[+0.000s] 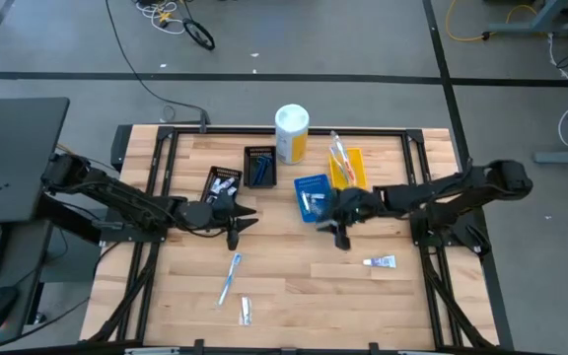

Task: Pick & Place Travel size toiletries
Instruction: Put the white toothpaste into the left black bin

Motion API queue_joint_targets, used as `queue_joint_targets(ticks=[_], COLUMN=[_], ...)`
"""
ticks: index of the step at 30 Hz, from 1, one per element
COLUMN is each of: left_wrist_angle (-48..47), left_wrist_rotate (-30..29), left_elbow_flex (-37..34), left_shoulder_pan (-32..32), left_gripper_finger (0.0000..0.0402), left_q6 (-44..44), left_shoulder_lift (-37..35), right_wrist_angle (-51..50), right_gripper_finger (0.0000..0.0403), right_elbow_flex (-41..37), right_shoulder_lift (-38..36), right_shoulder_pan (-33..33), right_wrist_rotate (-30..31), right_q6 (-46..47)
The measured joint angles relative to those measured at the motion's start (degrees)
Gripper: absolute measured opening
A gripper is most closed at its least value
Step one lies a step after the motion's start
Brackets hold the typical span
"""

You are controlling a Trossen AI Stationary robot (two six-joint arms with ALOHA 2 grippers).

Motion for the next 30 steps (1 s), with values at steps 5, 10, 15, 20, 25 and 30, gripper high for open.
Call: queue_joint_targets(ticks=[5,10,15,20,25,30], left_wrist_angle=[-0.13,-0.23,-0.22,-0.22,-0.2,-0.2], left_wrist_rotate=[-0.12,-1.71,-2.67,-2.77,-2.86,-2.86], left_elbow_flex=[0.02,0.02,0.02,0.02,0.02,0.02], left_shoulder_pan=[0.04,0.14,0.91,2.07,3.1,4.2], left_gripper_finger=[0.0132,0.013,0.0129,0.0129,0.0129,0.0129], left_q6=[0.0,-0.89,-0.97,-0.98,-1.87,-0.96], left_shoulder_lift=[0.0,0.0,0.0,0.0,0.0,0.0], right_wrist_angle=[-18.82,-34.01,-41.81,-44.51,-45.72,-43.61], right_gripper_finger=[0.0131,0.0131,0.0131,0.0138,0.0156,0.0172], right_elbow_flex=[0.01,0.01,0.01,0.01,0.01,-1.04], right_shoulder_lift=[-2.81,-4.02,-3.93,-3.92,-3.89,-3.89], right_shoulder_pan=[7.51,15.77,22.71,24.43,24.58,26.19], right_wrist_rotate=[7.89,6.37,2.07,-0.89,-2.34,-2.87], right_q6=[7.33,21.97,29.15,32.42,35.34,36.16])
